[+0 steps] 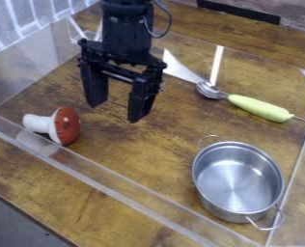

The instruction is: Put the mushroom in the silver pot

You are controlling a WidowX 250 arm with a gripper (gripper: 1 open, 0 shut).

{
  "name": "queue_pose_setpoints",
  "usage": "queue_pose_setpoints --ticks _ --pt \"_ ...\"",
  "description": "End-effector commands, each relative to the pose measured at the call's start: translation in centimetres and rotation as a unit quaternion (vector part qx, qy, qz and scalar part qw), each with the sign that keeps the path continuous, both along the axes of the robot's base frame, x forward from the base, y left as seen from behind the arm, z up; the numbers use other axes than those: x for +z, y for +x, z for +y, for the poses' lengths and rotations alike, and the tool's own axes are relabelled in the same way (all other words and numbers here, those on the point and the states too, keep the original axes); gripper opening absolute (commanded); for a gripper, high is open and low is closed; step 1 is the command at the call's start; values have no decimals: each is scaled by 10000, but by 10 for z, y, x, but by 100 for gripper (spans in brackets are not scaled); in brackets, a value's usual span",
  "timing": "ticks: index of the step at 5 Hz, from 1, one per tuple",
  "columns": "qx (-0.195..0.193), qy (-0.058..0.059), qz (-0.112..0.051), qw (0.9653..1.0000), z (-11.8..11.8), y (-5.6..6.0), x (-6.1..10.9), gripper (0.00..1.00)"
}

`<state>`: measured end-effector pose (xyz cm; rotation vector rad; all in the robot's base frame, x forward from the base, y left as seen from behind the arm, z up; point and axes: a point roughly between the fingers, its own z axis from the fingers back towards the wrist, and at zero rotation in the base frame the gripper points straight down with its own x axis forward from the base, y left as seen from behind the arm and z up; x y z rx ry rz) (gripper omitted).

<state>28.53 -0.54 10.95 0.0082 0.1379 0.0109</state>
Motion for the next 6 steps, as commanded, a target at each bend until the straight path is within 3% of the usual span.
queue_pose_setpoints --ticks 1,2,3,6 --pt "476 99 -146 9987 21 -1 5 100" --pt "955 217 -214 9950 39 -1 5 100" --pt "1420 358 -252 9889 59 -1 2 100" --pt "2040 607 -194 9769 87 7 -38 100"
